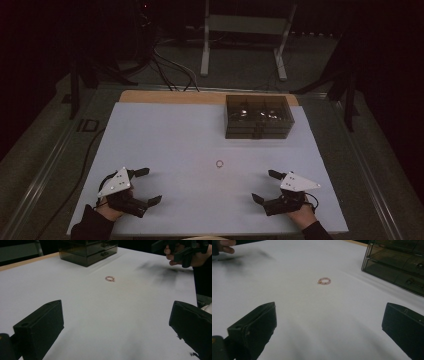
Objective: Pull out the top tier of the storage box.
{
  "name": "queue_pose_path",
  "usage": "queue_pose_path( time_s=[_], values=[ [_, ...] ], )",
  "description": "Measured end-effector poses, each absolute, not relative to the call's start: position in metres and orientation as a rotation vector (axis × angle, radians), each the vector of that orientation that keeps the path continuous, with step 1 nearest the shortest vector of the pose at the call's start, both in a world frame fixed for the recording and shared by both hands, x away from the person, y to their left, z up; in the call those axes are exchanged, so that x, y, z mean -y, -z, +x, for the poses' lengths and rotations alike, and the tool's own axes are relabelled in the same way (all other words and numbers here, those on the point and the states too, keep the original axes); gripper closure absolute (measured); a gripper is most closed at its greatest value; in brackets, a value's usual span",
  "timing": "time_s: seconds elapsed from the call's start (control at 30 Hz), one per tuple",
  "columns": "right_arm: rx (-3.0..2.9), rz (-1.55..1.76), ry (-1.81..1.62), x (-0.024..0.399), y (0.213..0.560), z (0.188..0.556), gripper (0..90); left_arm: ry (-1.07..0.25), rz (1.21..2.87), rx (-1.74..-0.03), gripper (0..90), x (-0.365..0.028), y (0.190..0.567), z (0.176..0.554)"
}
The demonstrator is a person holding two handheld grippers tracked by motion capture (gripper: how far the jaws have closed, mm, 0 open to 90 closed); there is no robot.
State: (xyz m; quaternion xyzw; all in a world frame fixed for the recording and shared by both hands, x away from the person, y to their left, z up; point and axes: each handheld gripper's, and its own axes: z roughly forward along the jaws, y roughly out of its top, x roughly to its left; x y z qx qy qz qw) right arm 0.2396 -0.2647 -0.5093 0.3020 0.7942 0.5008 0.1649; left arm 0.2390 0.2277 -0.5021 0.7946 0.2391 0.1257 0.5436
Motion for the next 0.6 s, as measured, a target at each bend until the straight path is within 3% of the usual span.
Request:
queue_pose_path(
  time_s=[0.6],
  values=[
    [-2.292, 0.831, -1.453, 0.2607, 0.5078, 0.2357, 0.0, -0.282, 1.873, -0.552, 1.0, -0.2267, 0.5008, 0.2391]
  ],
)
